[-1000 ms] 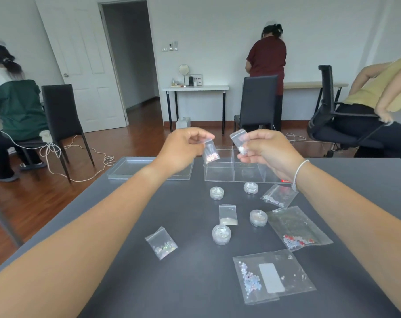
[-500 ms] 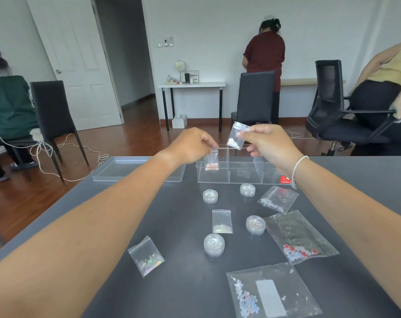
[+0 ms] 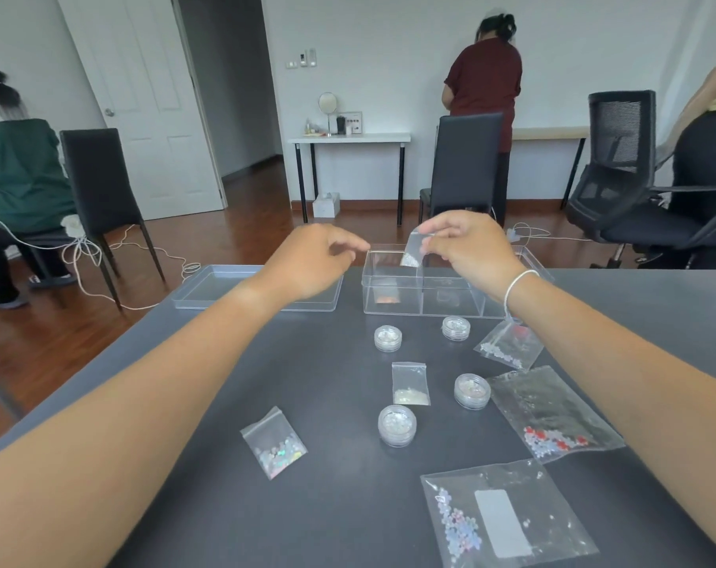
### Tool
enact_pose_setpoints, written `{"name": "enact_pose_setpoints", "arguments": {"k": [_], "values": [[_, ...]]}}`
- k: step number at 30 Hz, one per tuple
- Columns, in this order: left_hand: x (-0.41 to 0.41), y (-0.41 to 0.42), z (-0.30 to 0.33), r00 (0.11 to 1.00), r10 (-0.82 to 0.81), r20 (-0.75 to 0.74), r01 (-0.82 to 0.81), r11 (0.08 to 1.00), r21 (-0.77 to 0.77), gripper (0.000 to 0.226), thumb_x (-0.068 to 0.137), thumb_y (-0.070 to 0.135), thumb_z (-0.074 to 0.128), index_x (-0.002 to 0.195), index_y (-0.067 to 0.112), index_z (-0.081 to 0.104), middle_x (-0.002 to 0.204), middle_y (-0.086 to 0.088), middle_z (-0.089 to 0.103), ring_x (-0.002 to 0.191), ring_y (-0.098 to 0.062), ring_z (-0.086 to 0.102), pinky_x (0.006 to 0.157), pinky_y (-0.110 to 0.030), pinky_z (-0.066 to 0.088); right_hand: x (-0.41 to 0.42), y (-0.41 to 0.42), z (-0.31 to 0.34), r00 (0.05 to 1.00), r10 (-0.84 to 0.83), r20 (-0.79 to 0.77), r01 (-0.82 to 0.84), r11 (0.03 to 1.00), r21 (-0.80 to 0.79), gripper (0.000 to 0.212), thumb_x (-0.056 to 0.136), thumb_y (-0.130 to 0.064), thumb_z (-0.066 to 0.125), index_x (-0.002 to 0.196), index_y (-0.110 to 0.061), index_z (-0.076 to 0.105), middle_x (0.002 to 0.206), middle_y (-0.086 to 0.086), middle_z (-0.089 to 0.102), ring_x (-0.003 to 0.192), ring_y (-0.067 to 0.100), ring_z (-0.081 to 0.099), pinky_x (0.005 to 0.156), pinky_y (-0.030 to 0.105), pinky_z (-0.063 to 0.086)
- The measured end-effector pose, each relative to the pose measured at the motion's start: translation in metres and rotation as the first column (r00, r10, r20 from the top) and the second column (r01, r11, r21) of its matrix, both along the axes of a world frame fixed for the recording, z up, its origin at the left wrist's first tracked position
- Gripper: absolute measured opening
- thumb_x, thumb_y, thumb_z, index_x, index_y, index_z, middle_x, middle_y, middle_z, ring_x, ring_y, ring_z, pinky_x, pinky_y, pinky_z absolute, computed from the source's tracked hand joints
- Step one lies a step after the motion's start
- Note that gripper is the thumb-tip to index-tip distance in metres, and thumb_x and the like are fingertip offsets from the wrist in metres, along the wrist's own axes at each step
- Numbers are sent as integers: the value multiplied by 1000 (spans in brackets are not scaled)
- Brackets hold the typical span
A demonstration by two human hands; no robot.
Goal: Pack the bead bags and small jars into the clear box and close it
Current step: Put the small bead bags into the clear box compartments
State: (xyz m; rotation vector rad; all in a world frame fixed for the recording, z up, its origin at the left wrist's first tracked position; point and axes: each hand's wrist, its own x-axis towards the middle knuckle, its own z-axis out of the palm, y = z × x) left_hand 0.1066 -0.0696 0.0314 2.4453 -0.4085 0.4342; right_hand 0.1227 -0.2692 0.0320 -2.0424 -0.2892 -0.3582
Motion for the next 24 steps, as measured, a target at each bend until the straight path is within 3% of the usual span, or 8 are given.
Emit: {"name": "enact_pose_setpoints", "arguments": {"k": [2, 5, 8, 12, 15, 20, 24], "values": [[-13, 8, -2, 1000, 3, 5, -3, 1000, -19, 23, 87, 15, 53, 99, 26, 69, 88, 13, 59, 68, 12, 51, 60, 5, 32, 3, 0, -1, 1000, -18, 12, 19, 1000, -13, 18, 81, -7, 58, 93, -19, 66, 77, -2, 68, 75, 5, 57, 56, 2, 39], [-34, 17, -4, 998, -40, -51, 37, 998, -56, 20, 86, 18, 56, 90, 32, 70, 88, 18, 63, 76, -8, 57, 58, 0, 37, 6, 2, 0, 1000, -10, 22, 11, 999, -45, 23, 81, -7, 60, 101, -18, 64, 81, -2, 68, 79, 9, 57, 64, 12, 40], [-58, 30, -3, 964, -157, -212, 153, 988, -38, 19, 83, 23, 62, 83, 42, 68, 87, 22, 67, 73, 9, 58, 65, 2, 37, 8, 8, -1, 1000, 4, -10, -5, 995, -103, 29, 79, -7, 63, 107, -16, 64, 83, -2, 66, 81, 11, 56, 78, 21, 41], [-79, 46, -5, 886, -231, -402, 261, 965, 20, 16, 77, 33, 68, 88, 44, 68, 92, 21, 69, 82, -3, 61, 70, -7, 44, 11, 13, -1, 998, 15, -63, -27, 978, -207, 26, 77, -7, 65, 102, -16, 67, 83, 0, 66, 89, 14, 58, 83, 24, 42], [-89, 52, -7, 832, -253, -494, 319, 946, 54, 21, 73, 38, 70, 90, 49, 65, 98, 28, 62, 87, -1, 58, 71, -8, 42, 13, 16, -1, 996, 21, -89, -47, 954, -297, 25, 76, -10, 67, 100, -19, 67, 87, 0, 67, 92, 17, 60, 85, 26, 43], [-98, 57, -12, 789, -262, -556, 377, 921, 101, 35, 61, 48, 71, 95, 53, 62, 96, 31, 54, 88, 5, 49, 67, -3, 35, 15, 19, -1, 995, 8, -99, -48, 914, -403, 24, 76, -16, 67, 99, -24, 67, 97, -2, 69, 103, 22, 59, 101, 45, 37], [-101, 60, -14, 778, -254, -575, 382, 917, 113, 36, 59, 48, 70, 93, 53, 62, 94, 34, 51, 88, 8, 46, 68, -1, 33, 15, 19, 0, 997, -69, -45, 34, 845, -533, 18, 82, -20, 59, 95, -29, 69, 108, -6, 69, 111, 20, 53, 108, 43, 22]]}}
